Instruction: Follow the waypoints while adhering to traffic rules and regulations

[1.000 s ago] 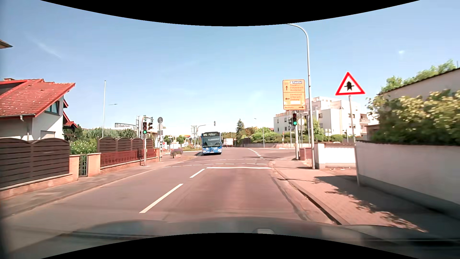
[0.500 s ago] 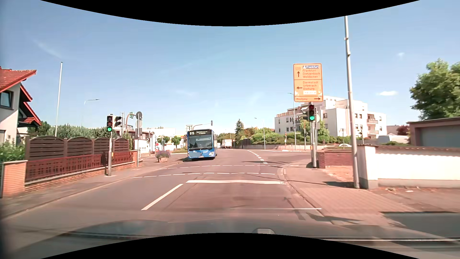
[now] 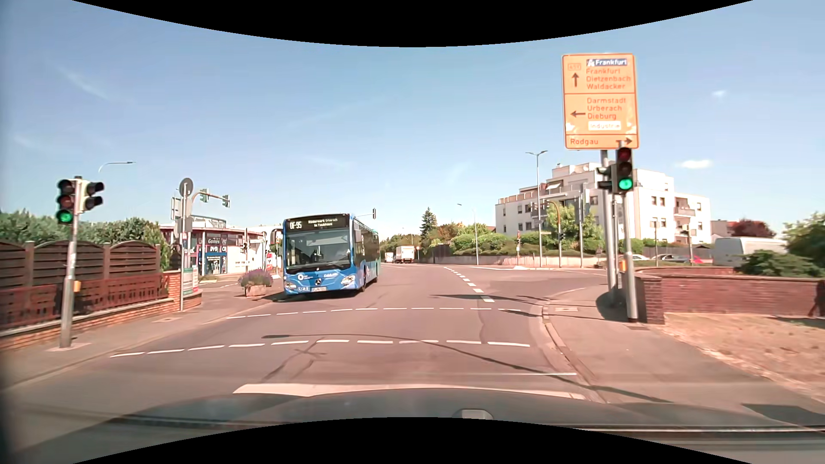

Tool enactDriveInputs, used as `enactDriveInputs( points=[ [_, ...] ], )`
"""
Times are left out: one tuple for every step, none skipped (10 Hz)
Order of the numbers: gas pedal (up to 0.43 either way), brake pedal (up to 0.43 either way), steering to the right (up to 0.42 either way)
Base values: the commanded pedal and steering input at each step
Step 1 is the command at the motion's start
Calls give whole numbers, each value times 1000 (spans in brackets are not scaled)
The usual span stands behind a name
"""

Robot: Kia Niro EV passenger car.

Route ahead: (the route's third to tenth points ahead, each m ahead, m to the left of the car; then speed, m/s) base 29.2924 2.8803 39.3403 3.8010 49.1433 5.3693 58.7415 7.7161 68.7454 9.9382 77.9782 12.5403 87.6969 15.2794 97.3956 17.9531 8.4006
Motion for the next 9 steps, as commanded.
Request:
enactDriveInputs(
  points=[
    [79, 0, -2],
    [79, 0, -2],
    [98, 0, -2],
    [98, 0, -2],
    [98, 0, -2],
    [98, 0, -3],
    [98, 0, -3],
    [98, 0, -3],
    [98, 0, -3]
  ],
)
